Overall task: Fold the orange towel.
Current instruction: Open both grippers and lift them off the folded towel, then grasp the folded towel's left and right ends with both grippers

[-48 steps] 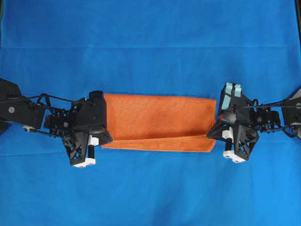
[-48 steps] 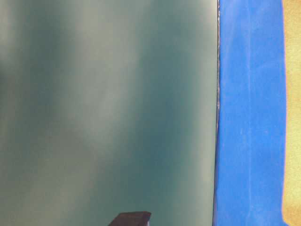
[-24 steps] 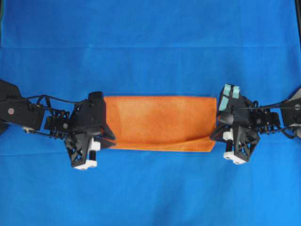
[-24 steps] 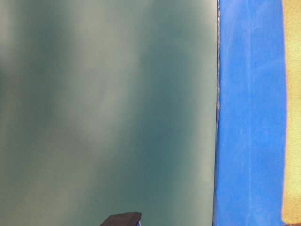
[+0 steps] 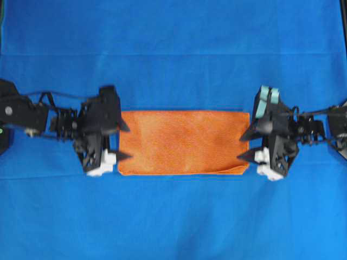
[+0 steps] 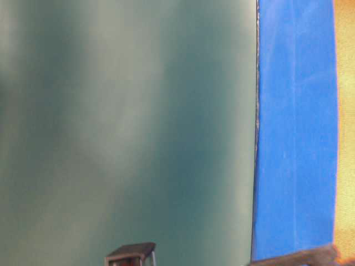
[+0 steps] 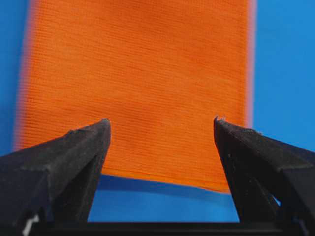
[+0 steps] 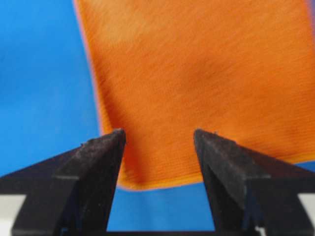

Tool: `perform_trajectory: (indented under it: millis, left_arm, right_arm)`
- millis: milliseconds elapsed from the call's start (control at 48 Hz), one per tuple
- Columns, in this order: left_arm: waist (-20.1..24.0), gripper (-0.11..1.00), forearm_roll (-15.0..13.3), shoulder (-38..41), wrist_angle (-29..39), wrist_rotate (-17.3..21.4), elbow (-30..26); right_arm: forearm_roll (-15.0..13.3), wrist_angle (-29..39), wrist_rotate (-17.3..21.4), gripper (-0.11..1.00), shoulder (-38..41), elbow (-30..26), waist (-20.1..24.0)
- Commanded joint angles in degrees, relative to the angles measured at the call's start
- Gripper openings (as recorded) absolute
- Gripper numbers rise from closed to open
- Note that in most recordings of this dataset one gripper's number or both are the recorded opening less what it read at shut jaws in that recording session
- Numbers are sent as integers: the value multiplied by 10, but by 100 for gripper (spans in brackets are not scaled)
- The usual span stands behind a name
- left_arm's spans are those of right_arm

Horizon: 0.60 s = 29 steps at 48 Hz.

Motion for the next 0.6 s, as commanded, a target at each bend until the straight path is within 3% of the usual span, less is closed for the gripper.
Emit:
perform_trajectory:
  millis: [0,125,271,583]
  left_arm:
    - [22,78,2,-13,-1,23,-5]
    - [50,78,2,-13,-1,61,-6]
    - [68,78,2,-13,-2,78,-5]
    - [108,78,2,42,-80,80,18]
  right_arm:
    - [-22,-2,-1,61,-19,-2,-33]
    - [-45,4,-1,61,-19,-2,-75]
    - [-56,24,-2,61,-13,-6,-101]
    - [-78,14,-1,61,49,-11,-129]
